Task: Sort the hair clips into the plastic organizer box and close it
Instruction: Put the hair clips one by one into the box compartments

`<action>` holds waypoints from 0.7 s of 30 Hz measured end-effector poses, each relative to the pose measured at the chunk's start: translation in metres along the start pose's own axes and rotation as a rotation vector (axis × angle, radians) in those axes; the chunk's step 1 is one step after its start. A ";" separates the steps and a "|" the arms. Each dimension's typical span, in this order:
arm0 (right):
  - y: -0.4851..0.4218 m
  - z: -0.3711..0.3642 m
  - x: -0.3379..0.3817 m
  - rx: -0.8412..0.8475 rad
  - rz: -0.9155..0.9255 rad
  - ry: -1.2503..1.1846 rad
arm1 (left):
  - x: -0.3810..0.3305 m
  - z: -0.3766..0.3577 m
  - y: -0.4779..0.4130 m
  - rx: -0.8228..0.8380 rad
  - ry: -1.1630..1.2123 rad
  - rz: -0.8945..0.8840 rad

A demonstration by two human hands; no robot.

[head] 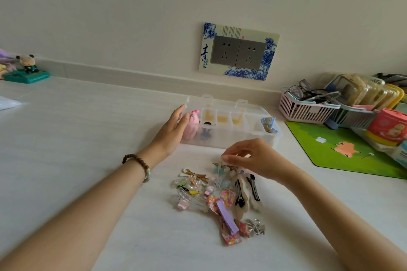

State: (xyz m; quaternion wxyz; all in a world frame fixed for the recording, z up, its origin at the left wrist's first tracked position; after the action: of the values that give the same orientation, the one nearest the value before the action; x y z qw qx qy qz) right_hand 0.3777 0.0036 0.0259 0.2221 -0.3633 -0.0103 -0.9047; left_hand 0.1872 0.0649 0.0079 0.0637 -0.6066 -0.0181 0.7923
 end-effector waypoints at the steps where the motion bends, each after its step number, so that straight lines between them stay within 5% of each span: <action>1: 0.000 -0.002 -0.004 -0.020 -0.035 -0.008 | 0.000 -0.001 0.000 0.000 0.000 -0.004; 11: -0.004 -0.017 -0.005 -0.045 -0.192 -0.163 | 0.004 0.000 -0.002 -0.047 -0.017 -0.042; 15: -0.002 -0.004 0.002 -0.106 -0.131 -0.367 | -0.018 0.000 0.008 -0.157 -0.246 -0.241; 19: -0.005 0.032 0.001 -0.282 -0.064 -0.345 | -0.026 -0.015 0.013 -0.093 -0.453 -0.380; 21: -0.006 0.031 -0.002 -0.211 -0.065 -0.248 | -0.024 -0.015 0.012 -0.096 -0.470 -0.384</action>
State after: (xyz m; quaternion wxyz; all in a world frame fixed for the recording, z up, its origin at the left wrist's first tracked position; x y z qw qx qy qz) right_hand 0.3964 0.0155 0.0480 0.1504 -0.4931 0.0455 -0.8557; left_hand 0.2072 0.0494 0.0260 0.1775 -0.3943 -0.1838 0.8827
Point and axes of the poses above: each hand's wrist, its own y-axis away from the middle knuckle, its own z-axis out of the back of the hand, x = y × z, the point moved 6 cm from there along -y, towards the middle knuckle, and after that the axes turned 8 degrees about z, right-handed, at the moved point
